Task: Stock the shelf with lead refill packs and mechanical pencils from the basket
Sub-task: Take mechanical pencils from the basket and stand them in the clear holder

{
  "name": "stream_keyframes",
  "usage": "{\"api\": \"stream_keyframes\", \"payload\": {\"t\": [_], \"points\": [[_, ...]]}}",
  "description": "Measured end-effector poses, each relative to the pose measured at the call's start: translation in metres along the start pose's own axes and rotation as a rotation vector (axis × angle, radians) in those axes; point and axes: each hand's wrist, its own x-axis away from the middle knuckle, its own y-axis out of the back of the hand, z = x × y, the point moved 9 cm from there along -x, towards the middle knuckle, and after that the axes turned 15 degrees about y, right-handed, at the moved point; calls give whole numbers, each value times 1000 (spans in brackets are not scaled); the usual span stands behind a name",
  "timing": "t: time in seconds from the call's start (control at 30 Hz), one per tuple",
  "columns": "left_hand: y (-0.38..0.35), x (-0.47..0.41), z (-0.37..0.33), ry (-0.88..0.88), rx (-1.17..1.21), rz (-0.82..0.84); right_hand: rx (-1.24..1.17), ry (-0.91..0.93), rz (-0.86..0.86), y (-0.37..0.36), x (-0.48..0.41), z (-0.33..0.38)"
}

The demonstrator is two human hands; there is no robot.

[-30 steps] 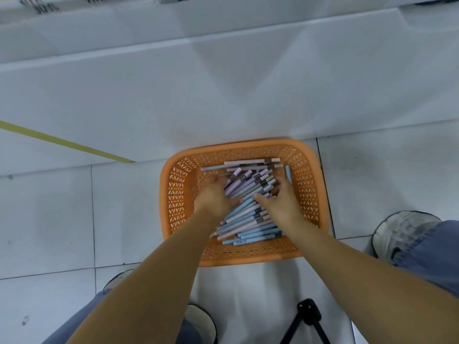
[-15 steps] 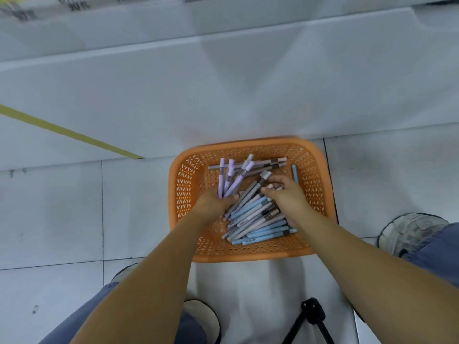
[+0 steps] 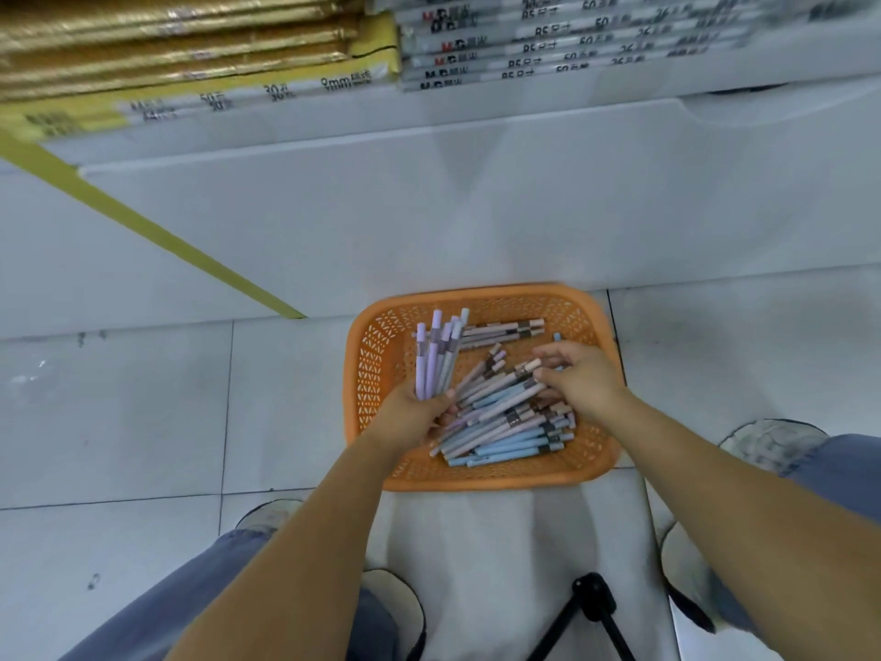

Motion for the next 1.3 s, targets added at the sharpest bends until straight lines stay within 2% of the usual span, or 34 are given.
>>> {"api": "stream_keyframes", "payload": {"t": [0.13, 0.27, 0.37, 0.43, 0.53, 0.7, 0.8, 0.93, 1.1, 1.2, 1.3], "points": [[-7, 20, -7, -8, -35, 3, 89, 140, 13, 20, 7, 39], [-13, 46, -29, -53, -96, -4, 105, 244, 98, 33, 23, 95], [-22, 76, -57, -134, -213, 40, 60, 351, 164, 42, 40, 154], [-32, 104, -77, -186, -216, 92, 13, 422, 168, 51, 55, 195], [-45, 151, -107, -270, -186, 185, 68, 544, 143, 66, 77, 251], [-40, 228, -154, -432, -115, 137, 15, 694, 15, 96, 116, 325], [-36, 272, -180, -528, 68, 176, -221, 704, -88, 113, 137, 351], [-31, 328, -208, -676, 137, 134, -420, 760, -107, 125, 165, 388], [-21, 386, -242, -798, 185, 71, -469, 884, -182, 156, 200, 448], [-5, 421, -271, -894, 239, -23, -446, 1064, -282, 195, 222, 502], [16, 449, -307, -982, 309, -85, -308, 1278, -403, 236, 238, 566]]}}
